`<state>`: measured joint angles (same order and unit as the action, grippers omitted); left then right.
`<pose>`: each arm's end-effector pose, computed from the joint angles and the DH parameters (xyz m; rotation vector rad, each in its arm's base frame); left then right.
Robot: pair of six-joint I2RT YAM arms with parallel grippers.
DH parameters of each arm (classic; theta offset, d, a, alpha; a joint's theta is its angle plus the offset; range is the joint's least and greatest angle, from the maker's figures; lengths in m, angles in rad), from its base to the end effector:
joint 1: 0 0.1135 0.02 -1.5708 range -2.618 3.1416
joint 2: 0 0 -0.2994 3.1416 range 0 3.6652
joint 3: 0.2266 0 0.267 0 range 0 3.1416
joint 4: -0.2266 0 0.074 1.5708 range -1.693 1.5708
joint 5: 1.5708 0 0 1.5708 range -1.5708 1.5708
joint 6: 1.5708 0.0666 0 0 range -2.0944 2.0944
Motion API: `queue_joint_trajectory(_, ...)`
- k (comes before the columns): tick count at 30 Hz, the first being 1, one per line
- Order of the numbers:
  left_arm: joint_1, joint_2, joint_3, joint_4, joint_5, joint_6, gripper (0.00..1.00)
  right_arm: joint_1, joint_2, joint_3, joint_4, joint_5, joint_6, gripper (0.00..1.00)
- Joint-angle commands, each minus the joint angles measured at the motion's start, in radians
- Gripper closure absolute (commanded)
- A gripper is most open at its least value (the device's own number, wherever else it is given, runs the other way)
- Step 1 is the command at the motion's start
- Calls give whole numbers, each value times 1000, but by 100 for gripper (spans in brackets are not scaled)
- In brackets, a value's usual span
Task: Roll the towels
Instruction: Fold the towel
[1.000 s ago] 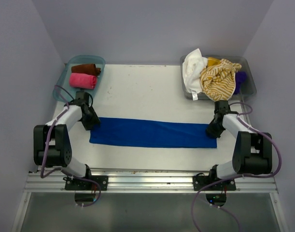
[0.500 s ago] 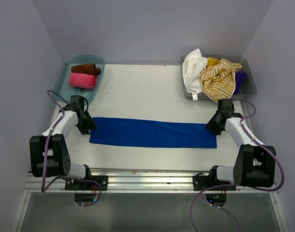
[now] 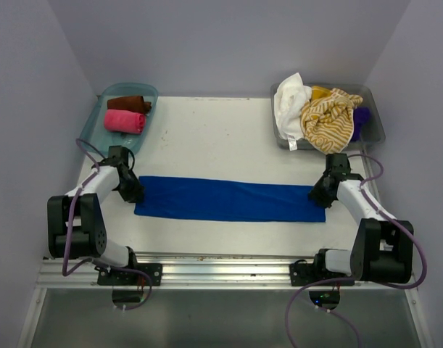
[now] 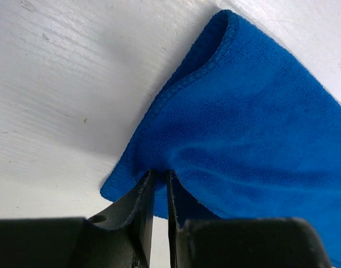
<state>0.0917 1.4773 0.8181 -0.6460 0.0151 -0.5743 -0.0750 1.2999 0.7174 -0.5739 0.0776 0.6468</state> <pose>0.2703 0.0238 0.1640 -0.9403 2.7276 -0.1133 0.2456 -0.0236 0.1804 0.9820 2.5387 0.0600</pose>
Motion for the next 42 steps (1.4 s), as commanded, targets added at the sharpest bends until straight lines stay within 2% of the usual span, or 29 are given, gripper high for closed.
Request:
queue_joint_trajectory(1,6,8,-8,42,14,8,87,-3,-24,-16,-3,-19,2,67)
queue_joint_trajectory(3,6,5,-8,42,11,8,93,-5,-24,-22,0,-24,4,67)
queue_joint_trajectory(4,5,2,-7,37,9,8,99,-3,-25,-22,2,-25,5,67)
queue_joint_trajectory(5,6,-2,-4,36,8,8,100,-5,-27,-24,2,-25,7,67)
queue_joint_trajectory(16,6,-156,58,-102,-55,17,100,-5,-31,-21,-6,-10,7,67)
queue_joint_trajectory(26,6,-215,78,-222,-55,25,100,-5,-19,-21,-6,4,1,66)
queue_joint_trajectory(33,6,-174,9,-201,-78,-13,100,-5,-14,-26,-7,2,-1,66)
queue_joint_trajectory(41,8,-14,-36,-136,-61,-32,100,-6,-47,-39,-24,8,-12,61)
queue_joint_trajectory(42,8,-9,-34,-136,-50,-35,85,-8,-51,-41,-26,7,-12,60)
